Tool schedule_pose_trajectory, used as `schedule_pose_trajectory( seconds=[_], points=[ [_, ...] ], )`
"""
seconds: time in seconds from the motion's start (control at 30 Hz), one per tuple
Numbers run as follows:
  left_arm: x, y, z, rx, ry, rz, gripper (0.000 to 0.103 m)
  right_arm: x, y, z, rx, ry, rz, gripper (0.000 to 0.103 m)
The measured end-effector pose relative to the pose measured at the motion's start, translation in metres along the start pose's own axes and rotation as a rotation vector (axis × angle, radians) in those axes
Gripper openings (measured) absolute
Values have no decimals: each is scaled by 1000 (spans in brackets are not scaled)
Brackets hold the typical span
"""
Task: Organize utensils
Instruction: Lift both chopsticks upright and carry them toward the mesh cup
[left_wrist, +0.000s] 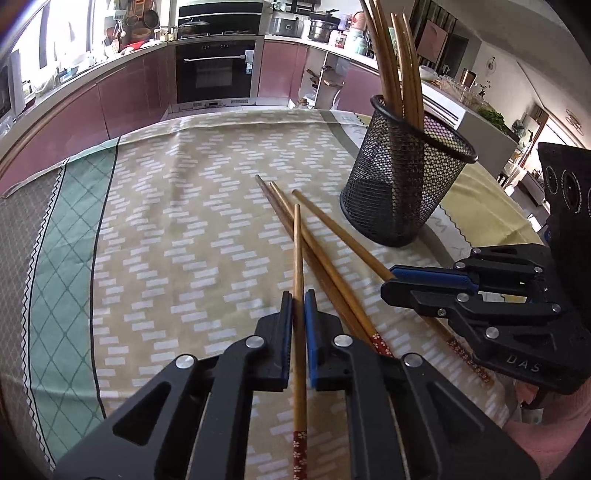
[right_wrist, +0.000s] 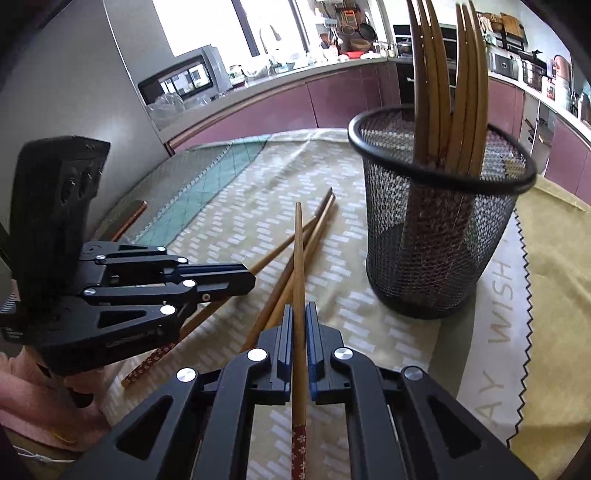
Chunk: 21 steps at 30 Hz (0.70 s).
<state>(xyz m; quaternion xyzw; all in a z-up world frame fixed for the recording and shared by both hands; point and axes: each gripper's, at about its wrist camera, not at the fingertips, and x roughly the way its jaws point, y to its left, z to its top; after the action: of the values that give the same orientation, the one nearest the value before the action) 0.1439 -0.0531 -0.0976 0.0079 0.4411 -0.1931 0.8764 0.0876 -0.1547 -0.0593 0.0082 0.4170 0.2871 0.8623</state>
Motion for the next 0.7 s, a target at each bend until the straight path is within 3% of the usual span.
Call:
schedule_pose_trajectory(
  seconds=[0.3, 0.7],
  points=[
    [-21, -2, 3, 0, -50, -15, 7, -24, 3, 5, 10, -80, 33, 6],
    [-59, -7, 13, 10, -132, -94, 7, -59, -13, 4, 63, -165, 59, 6]
  ],
)
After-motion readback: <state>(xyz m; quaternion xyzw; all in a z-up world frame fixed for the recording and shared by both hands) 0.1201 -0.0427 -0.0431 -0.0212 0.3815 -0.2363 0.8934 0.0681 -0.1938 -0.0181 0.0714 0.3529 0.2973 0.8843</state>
